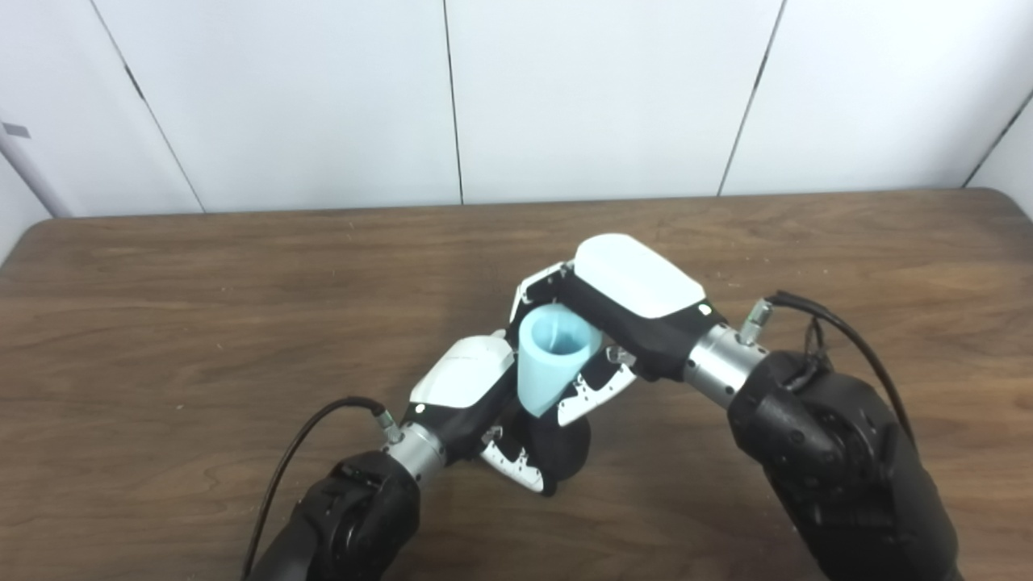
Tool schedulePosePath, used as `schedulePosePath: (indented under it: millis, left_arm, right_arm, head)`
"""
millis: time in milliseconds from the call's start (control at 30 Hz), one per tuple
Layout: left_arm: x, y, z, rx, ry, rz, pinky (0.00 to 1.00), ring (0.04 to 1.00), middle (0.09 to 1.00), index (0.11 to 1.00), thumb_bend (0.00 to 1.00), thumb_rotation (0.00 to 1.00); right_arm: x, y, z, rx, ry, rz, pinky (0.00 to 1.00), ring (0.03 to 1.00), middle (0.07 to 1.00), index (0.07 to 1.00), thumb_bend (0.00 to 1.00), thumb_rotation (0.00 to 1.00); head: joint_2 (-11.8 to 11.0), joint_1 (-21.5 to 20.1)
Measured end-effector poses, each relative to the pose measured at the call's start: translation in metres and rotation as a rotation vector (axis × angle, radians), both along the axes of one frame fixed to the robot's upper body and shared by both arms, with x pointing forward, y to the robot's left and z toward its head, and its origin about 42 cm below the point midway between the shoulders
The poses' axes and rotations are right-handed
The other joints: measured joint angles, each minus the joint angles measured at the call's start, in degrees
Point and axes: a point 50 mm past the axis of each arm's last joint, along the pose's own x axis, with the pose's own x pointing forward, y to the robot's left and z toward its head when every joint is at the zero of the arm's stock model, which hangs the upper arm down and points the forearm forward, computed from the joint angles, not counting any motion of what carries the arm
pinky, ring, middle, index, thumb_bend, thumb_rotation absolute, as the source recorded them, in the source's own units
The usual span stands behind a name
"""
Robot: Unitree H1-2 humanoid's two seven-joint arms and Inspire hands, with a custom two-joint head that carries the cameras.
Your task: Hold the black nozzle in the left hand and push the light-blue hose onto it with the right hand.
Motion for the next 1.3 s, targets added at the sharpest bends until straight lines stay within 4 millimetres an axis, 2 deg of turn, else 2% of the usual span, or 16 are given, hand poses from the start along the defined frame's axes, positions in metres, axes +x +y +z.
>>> schedulePosePath:
  millis: [433, 1067, 1300]
  left_arm:
    - [-0.003, -0.003, 0.002, 0.0, 0.006, -0.015, 1.0, 0.649, 0.509, 0.468, 0.52, 0.0]
    - [-0.001, -0.002, 0.002, -0.008, 0.01, -0.007, 1.0, 0.647, 0.517, 0.462, 0.52, 0.0]
    - [-0.001, -0.001, -0.003, -0.067, 0.04, 0.066, 1.0, 0.645, 0.513, 0.46, 0.52, 0.0]
  right_arm:
    - [0.019, 0.006, 0.025, -0.164, 0.078, 0.11, 0.3, 0.439, 0.504, 0.492, 0.5, 0.0]
    - [0.019, -0.002, 0.018, -0.116, 0.136, 0.084, 0.31, 0.442, 0.487, 0.477, 0.5, 0.0]
    - [0.016, -0.007, 0.013, -0.08, 0.122, 0.06, 0.3, 0.441, 0.499, 0.482, 0.5, 0.0]
  head:
    - [0.61, 0.18]
    - [1.05, 0.88]
    - [1.14, 0.79]
